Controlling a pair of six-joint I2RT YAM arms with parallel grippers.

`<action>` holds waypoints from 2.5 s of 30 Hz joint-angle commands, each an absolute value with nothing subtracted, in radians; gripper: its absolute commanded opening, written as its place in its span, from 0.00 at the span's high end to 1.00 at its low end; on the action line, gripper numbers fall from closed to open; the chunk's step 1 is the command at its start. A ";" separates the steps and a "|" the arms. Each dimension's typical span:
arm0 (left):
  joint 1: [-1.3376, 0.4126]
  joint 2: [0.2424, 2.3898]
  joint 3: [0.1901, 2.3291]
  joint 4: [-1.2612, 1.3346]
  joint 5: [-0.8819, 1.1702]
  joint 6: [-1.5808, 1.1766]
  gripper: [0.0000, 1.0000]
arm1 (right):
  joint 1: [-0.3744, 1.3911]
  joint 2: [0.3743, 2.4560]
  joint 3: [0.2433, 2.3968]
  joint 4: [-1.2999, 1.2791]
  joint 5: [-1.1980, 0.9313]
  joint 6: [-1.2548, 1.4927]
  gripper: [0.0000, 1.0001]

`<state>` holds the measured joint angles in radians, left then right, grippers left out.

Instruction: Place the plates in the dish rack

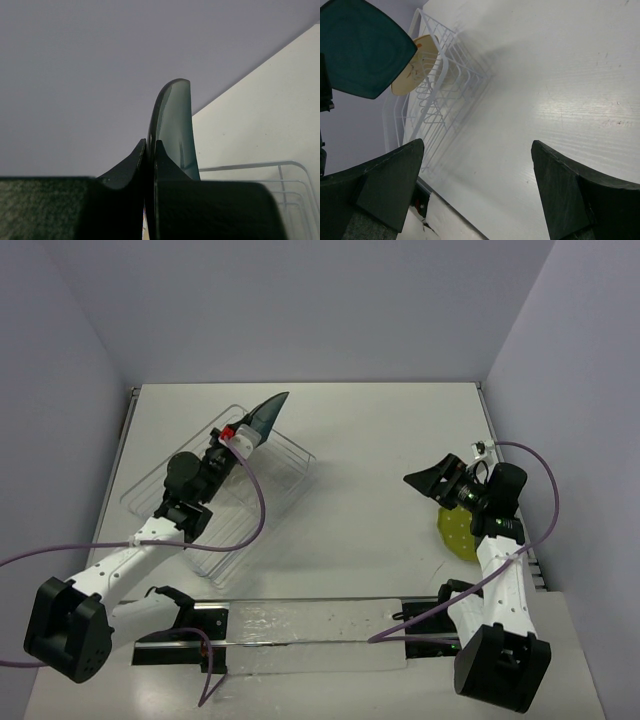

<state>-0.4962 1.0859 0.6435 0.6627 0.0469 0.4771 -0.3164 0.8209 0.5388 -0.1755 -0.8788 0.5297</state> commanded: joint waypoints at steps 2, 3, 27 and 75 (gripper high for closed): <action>-0.486 1.060 0.624 0.843 0.074 0.459 1.00 | -0.308 0.833 0.589 -0.176 -0.869 0.512 0.05; -0.486 1.061 0.626 0.836 0.085 0.452 1.00 | -0.308 0.837 0.590 -0.177 -0.867 0.512 0.05; -0.509 0.905 0.485 0.727 -0.087 0.348 1.00 | -0.306 0.833 0.564 -0.155 -0.898 0.513 0.06; -0.509 1.071 0.131 1.861 -0.076 0.363 1.00 | -0.267 0.808 0.596 -0.152 -0.905 0.486 0.07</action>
<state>-0.5114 1.1054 0.0650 1.2903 -0.1055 0.3899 -0.2771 0.8204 0.5388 -0.1942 -0.8846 0.5030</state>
